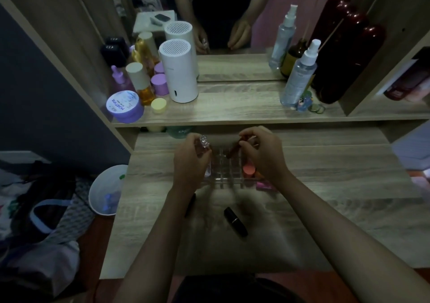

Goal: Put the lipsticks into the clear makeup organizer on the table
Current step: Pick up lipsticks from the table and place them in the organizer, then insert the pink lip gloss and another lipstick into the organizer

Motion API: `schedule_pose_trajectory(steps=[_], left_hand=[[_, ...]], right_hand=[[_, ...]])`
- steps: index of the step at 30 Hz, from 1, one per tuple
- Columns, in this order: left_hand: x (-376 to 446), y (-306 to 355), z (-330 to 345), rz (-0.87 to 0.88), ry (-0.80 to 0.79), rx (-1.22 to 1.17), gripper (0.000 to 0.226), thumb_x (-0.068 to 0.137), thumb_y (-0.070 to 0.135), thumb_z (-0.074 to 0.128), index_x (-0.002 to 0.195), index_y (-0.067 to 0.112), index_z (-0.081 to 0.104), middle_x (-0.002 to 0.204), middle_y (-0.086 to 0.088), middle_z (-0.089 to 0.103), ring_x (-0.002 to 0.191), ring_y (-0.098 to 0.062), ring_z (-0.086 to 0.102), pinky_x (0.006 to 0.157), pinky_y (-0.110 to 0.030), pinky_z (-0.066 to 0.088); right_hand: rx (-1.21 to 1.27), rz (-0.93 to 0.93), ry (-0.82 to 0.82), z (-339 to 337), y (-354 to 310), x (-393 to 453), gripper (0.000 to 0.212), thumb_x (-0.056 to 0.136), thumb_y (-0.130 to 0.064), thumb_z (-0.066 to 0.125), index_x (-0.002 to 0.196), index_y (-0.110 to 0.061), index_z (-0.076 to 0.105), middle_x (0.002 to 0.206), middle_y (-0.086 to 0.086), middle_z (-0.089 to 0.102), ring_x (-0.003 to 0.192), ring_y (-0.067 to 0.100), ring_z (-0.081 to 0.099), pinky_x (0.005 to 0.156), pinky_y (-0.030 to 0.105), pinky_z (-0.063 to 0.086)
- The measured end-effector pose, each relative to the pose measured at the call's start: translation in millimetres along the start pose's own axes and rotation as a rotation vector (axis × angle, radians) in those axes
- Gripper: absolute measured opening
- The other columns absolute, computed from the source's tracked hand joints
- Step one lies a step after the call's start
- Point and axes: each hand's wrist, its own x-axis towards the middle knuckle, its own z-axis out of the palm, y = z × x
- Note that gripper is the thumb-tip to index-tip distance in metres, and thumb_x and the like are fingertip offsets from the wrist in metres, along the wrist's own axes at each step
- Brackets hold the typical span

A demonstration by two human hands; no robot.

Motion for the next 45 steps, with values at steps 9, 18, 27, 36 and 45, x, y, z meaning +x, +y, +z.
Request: schedule_pose_trajectory(steps=[9,18,27,36,45], left_hand=[[26,-12,20,-0.023,-0.069,-0.065,0.020,0.079,0.001,0.065,0.098,0.005,0.058,0.098,-0.014,0.066,0.091,-0.023,0.063,0.078,-0.034,0.054],[29,-26,37,-0.031,-0.178,-0.010,0.019,0.079,0.000,0.061,0.097,0.005,0.059,0.097,-0.013,0.065,0.083,-0.008,0.053,0.061,-0.004,0.040],[27,-32,41,-0.046,-0.163,-0.014,0.022,0.081,0.006,0.064,0.102,0.005,0.059,0.102,-0.015,0.064,0.089,-0.018,0.060,0.073,-0.018,0.043],[30,-30,42,0.032,-0.179,-0.063,0.034,0.075,0.010,0.071,0.106,0.009,0.056,0.104,-0.011,0.064,0.093,-0.018,0.061,0.077,-0.019,0.047],[32,-26,41,0.079,-0.241,0.037,0.047,0.072,0.014,0.075,0.115,0.010,0.055,0.114,-0.012,0.061,0.102,-0.024,0.059,0.083,-0.031,0.048]], right_hand=[[-0.029,0.017,-0.072,26,14,20,0.018,0.079,-0.002,0.066,0.097,-0.005,0.067,0.096,0.016,0.065,0.081,0.022,0.063,0.075,0.035,0.055],[-0.097,0.033,-0.157,42,26,21,0.021,0.079,-0.005,0.067,0.100,-0.003,0.067,0.096,0.020,0.065,0.086,0.030,0.060,0.074,0.033,0.045],[-0.020,0.065,-0.139,3,26,23,0.041,0.075,-0.007,0.072,0.115,-0.008,0.061,0.098,0.009,0.062,0.077,0.013,0.056,0.066,0.007,0.039],[-0.272,0.446,-0.171,-50,107,-74,0.034,0.082,-0.005,0.064,0.115,-0.008,0.061,0.112,0.020,0.064,0.100,0.036,0.062,0.086,0.043,0.050],[-0.372,0.365,-0.221,-27,110,-112,0.028,0.078,-0.008,0.065,0.106,-0.009,0.062,0.108,0.012,0.063,0.100,0.031,0.058,0.079,0.037,0.050]])
